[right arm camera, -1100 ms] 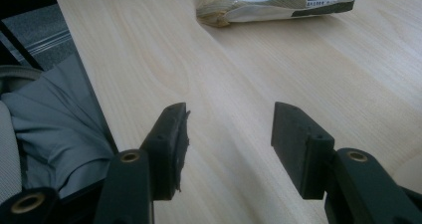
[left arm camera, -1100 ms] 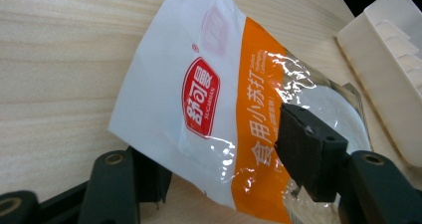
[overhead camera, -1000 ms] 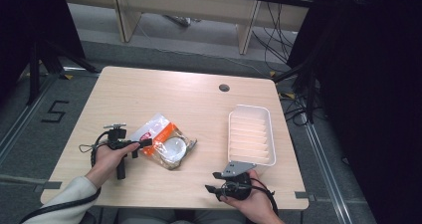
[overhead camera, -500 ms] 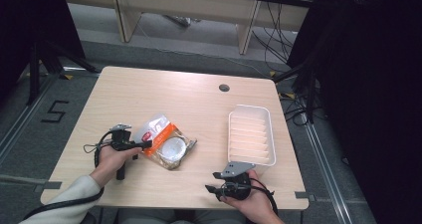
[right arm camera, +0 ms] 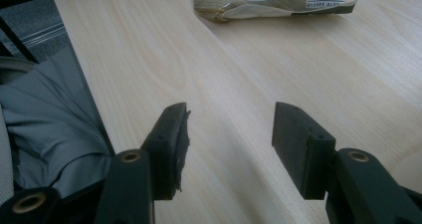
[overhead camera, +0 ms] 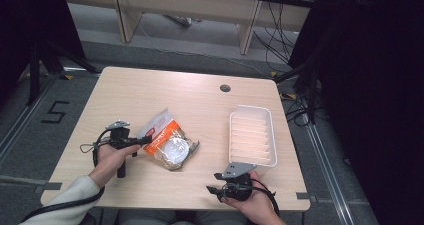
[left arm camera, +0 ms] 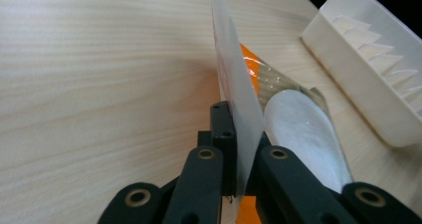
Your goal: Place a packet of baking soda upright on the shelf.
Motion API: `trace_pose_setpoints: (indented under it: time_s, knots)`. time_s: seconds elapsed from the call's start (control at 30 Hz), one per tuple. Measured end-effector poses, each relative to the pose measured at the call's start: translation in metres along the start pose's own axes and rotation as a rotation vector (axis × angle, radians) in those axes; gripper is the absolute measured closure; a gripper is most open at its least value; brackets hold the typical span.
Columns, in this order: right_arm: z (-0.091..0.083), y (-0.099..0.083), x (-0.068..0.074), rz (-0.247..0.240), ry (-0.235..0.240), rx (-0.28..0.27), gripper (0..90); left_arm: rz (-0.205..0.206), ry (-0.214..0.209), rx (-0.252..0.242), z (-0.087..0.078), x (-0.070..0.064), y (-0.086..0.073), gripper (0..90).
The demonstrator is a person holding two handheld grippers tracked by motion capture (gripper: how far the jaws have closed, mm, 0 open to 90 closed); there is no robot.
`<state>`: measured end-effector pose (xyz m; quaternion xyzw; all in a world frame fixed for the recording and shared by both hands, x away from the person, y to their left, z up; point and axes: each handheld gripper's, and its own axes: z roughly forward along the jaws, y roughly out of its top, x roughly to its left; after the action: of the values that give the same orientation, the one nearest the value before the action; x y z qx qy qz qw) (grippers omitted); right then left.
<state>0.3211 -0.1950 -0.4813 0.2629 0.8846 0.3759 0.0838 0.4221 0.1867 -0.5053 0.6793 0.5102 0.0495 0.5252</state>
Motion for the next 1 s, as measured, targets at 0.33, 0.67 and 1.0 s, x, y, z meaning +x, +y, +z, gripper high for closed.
trace_pose_setpoints:
  time_s: [0.33, 0.67, 1.0]
  knots:
    - [0.001, -0.001, 0.0, 0.003, -0.008, -0.004, 48.5, 0.105, -0.088, -0.057, -0.011, -0.027, 0.015, 89.3]
    - [0.0, 0.0, 0.0, 0.015, -0.003, -0.001, 48.3, 0.256, -0.165, -0.066, -0.016, -0.072, 0.024, 89.3]
    - [0.001, -0.001, 0.0, 0.005, 0.0, -0.005, 48.1, 0.312, -0.219, -0.043, -0.024, -0.087, 0.031, 89.4]
